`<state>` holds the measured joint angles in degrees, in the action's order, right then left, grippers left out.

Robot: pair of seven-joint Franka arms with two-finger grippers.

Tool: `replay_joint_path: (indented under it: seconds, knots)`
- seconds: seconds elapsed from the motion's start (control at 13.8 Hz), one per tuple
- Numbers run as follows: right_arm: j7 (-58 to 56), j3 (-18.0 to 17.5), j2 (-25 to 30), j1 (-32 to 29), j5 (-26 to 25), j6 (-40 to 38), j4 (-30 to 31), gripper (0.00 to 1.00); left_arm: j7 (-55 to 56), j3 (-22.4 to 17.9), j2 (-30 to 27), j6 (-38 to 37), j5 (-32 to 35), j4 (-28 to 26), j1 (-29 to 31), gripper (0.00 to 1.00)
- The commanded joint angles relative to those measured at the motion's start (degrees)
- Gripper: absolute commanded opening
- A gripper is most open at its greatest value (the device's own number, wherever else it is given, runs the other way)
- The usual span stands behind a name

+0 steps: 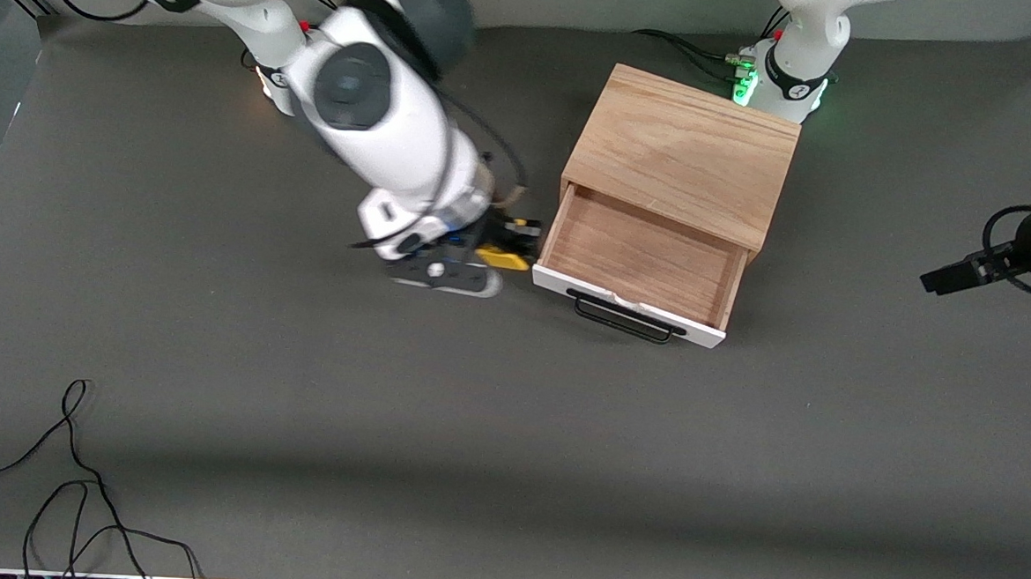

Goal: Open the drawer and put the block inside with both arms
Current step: 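Carry the yellow cube with the right gripper over the open drawer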

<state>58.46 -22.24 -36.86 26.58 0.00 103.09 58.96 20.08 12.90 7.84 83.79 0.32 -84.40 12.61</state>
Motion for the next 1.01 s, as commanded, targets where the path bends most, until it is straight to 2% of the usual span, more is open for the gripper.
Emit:
replay_joint_path:
  seconds: [0.0, 0.14, 0.29, 0.43, 0.58, 0.94]
  knots:
    - [8.0, 0.4, -5.2, 6.1, -3.9, 4.1, -3.7, 0.24, -6.0, -0.5, -8.4, 6.1, -0.9, -11.6, 0.7, 1.00]
    - [14.5, 0.4, -8.7, 9.4, -8.5, 7.7, -3.7, 0.24, -7.2, -3.7, -10.1, 7.7, -0.9, -13.3, -2.3, 1.00]
    - [16.7, 0.5, -12.0, 11.3, -10.6, 10.0, -3.6, 0.24, -7.3, -8.3, -10.1, 9.4, -0.9, -13.2, -7.5, 1.00]
    - [18.7, 0.5, -14.2, 12.0, -11.7, 11.5, -3.3, 0.24, -8.0, -10.9, -10.1, 11.2, -1.0, -13.1, -11.1, 1.00]
    - [21.3, 0.6, -15.6, 13.1, -11.9, 13.4, -3.0, 0.24, -14.6, -11.3, -10.1, 10.4, -1.0, -12.5, -11.7, 1.00]
    - [26.5, 0.6, -17.7, 14.6, -12.0, 15.6, -2.2, 0.24, -16.0, -11.1, -10.1, 10.3, -1.0, -12.5, -11.6, 1.00]
